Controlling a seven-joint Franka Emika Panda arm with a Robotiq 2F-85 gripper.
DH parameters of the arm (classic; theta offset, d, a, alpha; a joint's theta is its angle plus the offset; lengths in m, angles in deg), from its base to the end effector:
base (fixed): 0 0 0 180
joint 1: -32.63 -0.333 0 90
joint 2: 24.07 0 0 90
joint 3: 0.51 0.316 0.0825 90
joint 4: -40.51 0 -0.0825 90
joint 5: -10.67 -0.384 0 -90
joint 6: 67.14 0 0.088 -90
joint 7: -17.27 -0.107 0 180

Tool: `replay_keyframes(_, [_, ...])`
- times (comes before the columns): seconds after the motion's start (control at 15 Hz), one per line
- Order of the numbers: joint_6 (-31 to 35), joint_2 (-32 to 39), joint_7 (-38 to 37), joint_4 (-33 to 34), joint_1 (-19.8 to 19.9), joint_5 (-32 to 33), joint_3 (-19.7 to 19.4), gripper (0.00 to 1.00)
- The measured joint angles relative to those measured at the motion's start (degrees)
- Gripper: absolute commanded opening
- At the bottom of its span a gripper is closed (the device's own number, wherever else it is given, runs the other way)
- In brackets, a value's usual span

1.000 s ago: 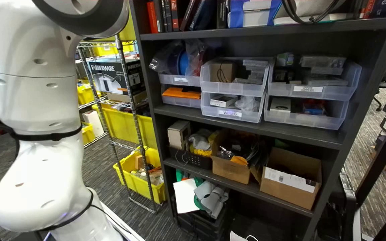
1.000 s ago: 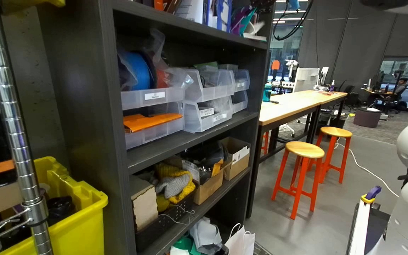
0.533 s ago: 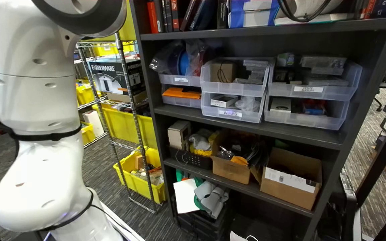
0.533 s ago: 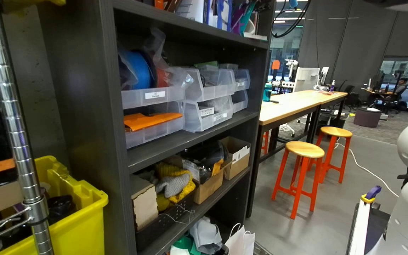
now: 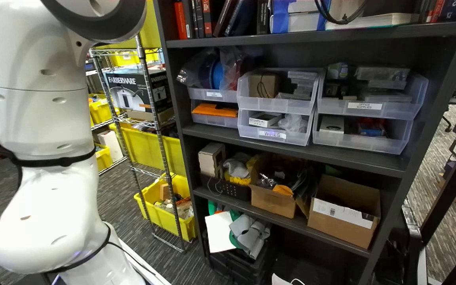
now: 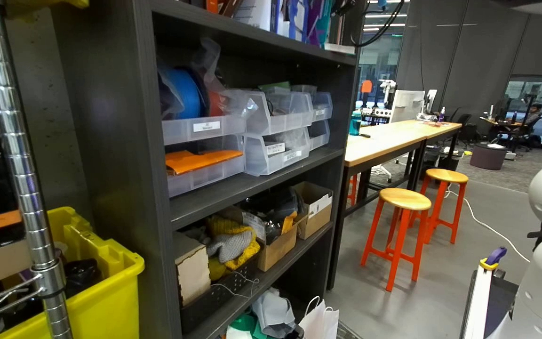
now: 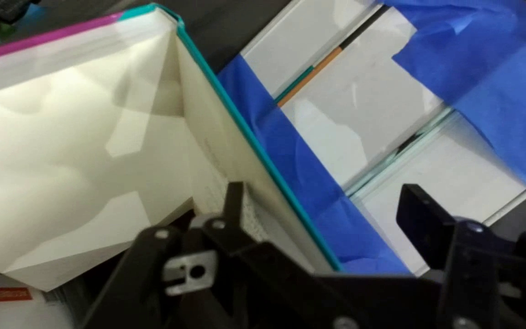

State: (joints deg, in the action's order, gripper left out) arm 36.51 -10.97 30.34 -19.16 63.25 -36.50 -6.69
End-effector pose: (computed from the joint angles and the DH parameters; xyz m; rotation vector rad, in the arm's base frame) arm 0.5376 -0.3098 0.7926 -2.3752 0.4518 -1.0489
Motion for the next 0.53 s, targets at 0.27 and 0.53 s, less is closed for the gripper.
replay_keyframes(0.27, [-0.03, -0.25, 0.07, -0.49, -0.36, -0.36, 0.99, 1.00])
replay_keyframes(0.53, [-0.03, -0.55, 0.23, -1.07, -0.31, -0.74, 1.03, 1.00])
